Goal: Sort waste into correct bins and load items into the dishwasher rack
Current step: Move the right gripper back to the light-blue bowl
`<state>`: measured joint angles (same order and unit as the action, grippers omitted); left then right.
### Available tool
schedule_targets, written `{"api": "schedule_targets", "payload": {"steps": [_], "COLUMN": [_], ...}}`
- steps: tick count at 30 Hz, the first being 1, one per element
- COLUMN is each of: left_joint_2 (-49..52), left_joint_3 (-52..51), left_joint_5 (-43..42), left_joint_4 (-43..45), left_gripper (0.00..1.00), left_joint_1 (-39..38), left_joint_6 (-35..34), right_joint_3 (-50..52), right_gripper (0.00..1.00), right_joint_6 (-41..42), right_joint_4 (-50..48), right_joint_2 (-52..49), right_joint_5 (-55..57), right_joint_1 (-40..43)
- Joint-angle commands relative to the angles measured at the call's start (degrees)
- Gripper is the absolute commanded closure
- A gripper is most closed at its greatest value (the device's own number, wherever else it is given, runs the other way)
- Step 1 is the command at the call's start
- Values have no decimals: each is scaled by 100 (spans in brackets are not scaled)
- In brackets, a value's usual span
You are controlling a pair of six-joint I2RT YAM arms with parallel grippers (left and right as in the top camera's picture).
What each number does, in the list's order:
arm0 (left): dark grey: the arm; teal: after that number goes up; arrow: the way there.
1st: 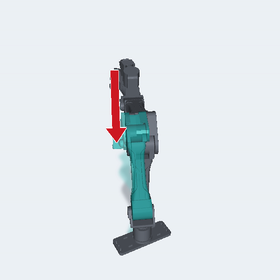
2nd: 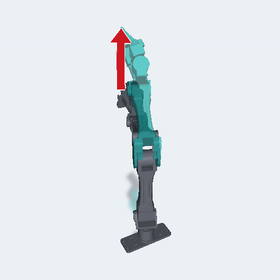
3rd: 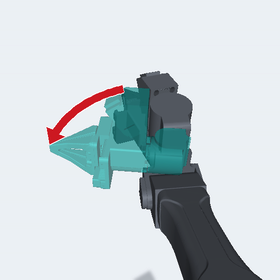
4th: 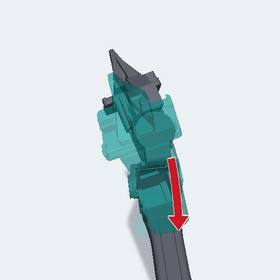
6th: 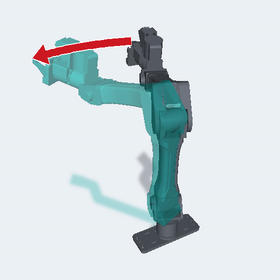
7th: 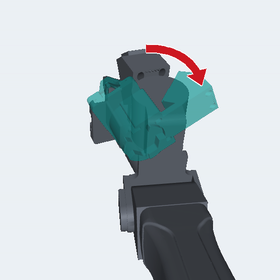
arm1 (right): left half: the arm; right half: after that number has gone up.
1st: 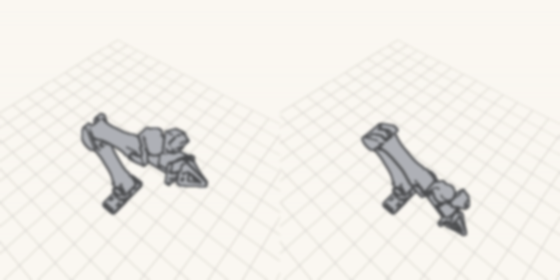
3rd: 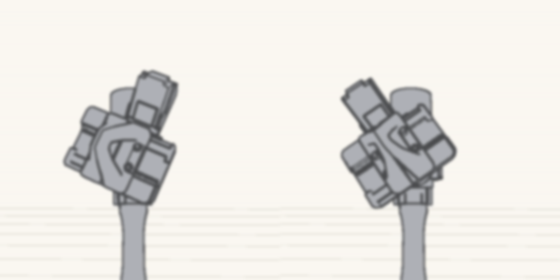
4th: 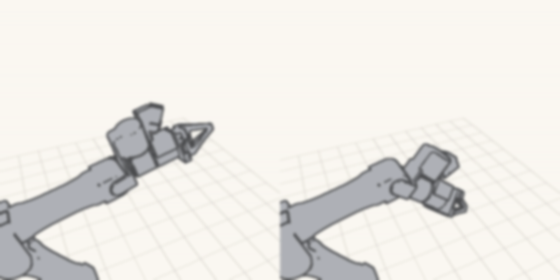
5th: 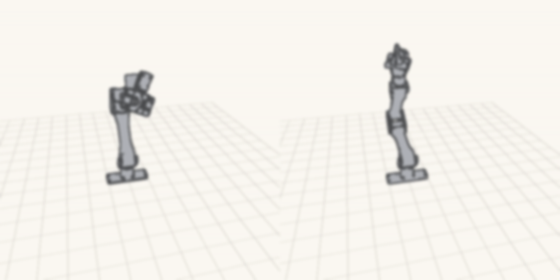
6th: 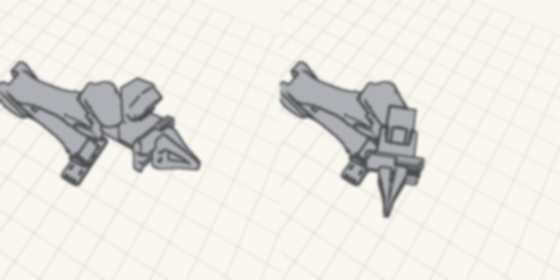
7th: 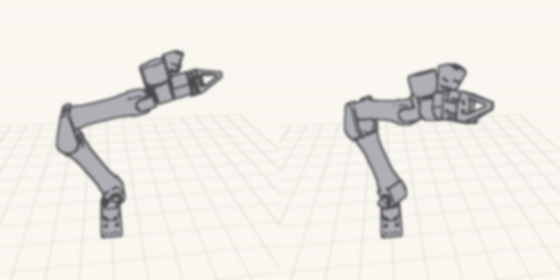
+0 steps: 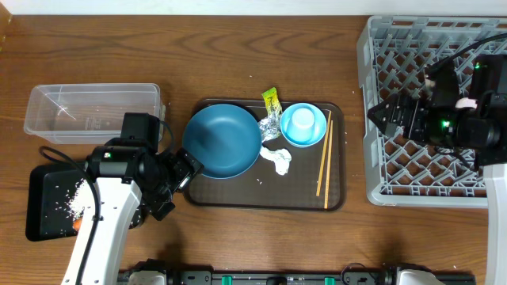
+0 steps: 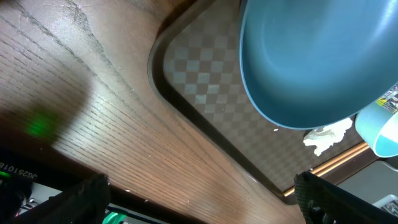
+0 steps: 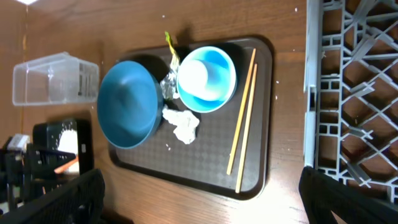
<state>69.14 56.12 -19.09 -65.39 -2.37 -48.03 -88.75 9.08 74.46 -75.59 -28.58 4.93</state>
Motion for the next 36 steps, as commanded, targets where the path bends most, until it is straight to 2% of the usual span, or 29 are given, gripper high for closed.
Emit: {"api": "schedule_targets", "payload": {"steps": [1,6,11,17,27,36], "left_joint_2": [15,15,15,15,15,15], "left_joint_3": [24,24,24,24,24,24], "left_joint_5": [79,79,79,79,79,79], "left_joint_4": [-15,-15,-13,-13,-13,-13], "left_gripper": [2,2,2,2,2,2], "left_joint_1": [-17,-17,-17,-17,-17,-17], "left_joint_6": [-33,-33,-33,-33,-33,-33], "right_joint_3": [39,42,46,48,48,48], "right_gripper": [1,1,1,1,1,2], "right_joint_6": [-208,-157,319,337,398,420], "right_joint_4": [11,-35,-179,-763,-2041,-2385], "right_joint_2": [-7,-17,-140,-723,-2225,-3206], "right_joint_5": [173,389,1467,2096,2450,2614], "right_joint_1": [-223,-772,-1582,-2323,-2636,-2894]}}
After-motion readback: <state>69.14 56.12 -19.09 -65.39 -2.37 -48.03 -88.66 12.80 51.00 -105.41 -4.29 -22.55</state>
